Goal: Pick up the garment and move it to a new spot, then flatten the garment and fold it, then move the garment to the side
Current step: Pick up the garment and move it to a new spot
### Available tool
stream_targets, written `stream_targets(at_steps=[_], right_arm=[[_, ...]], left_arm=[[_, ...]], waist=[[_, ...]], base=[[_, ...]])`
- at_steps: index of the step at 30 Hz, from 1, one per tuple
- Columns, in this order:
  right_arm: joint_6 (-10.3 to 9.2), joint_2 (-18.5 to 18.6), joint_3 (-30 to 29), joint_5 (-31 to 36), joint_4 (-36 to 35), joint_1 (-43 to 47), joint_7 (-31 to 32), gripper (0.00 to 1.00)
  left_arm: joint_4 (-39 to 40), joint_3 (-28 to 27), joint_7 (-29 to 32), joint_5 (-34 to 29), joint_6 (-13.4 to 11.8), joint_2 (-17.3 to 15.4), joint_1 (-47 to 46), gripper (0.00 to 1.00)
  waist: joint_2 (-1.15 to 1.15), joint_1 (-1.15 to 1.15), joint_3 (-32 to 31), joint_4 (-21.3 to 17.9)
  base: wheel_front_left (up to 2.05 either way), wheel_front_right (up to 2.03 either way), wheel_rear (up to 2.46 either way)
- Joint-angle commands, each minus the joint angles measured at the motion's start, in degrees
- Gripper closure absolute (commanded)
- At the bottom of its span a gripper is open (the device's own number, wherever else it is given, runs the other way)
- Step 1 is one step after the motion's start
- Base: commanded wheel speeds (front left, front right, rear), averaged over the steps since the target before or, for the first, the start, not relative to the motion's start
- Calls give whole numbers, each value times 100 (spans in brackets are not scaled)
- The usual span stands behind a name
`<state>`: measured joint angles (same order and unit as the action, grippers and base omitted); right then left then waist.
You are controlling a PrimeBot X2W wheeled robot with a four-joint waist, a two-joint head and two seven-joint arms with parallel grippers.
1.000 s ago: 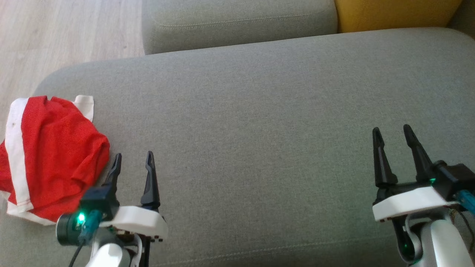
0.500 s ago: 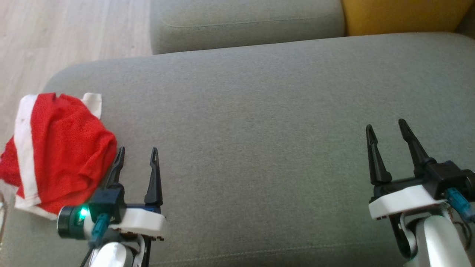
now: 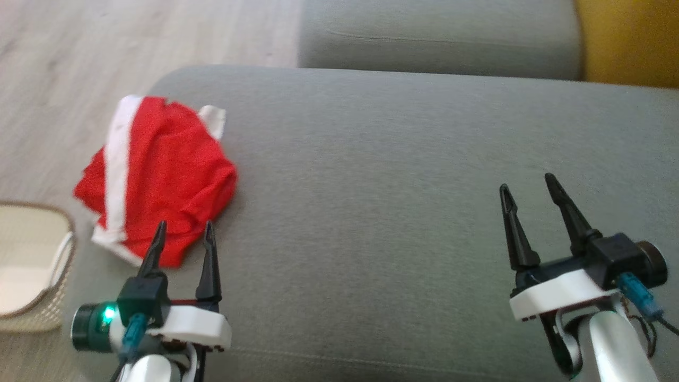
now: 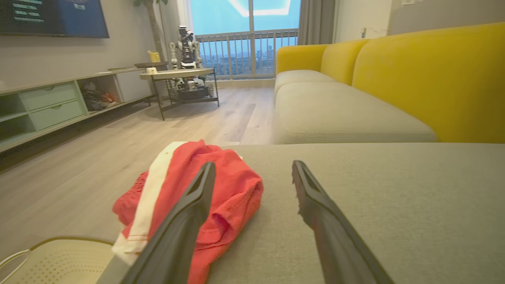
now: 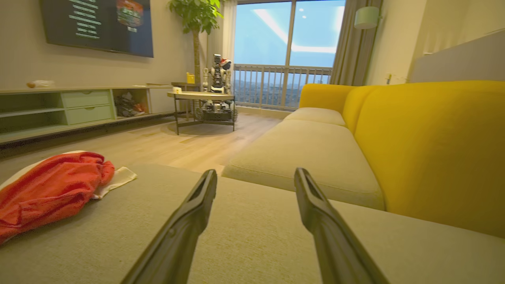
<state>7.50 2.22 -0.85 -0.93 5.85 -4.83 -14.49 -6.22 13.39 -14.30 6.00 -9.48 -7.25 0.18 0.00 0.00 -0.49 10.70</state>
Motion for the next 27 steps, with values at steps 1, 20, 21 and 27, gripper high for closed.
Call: stream_targets(at_steps=[1,20,21,27], right_arm=[[-1,65,170,-51,-187,-86,-51,0],[-1,65,446,-223,-58,6,-51,0],[-1,65,441,-227,-56,5,-51,0],[-1,65,447,-237,-87,-5,-51,0]], left_arm=[[163,-269,-70,-79,32,-9,-182,0],[267,-633,-70,-288,199,71,61,0],[268,-651,-70,-288,204,76,61,0],[259,-830,-70,-170,250,144,39,0]], waist=[[0,0,-22,312],[0,0,-145,1286],[0,0,-141,1286],[0,0,-49,1208]], base=[[0,0,0],[0,0,0],[0,0,0],[0,0,0]])
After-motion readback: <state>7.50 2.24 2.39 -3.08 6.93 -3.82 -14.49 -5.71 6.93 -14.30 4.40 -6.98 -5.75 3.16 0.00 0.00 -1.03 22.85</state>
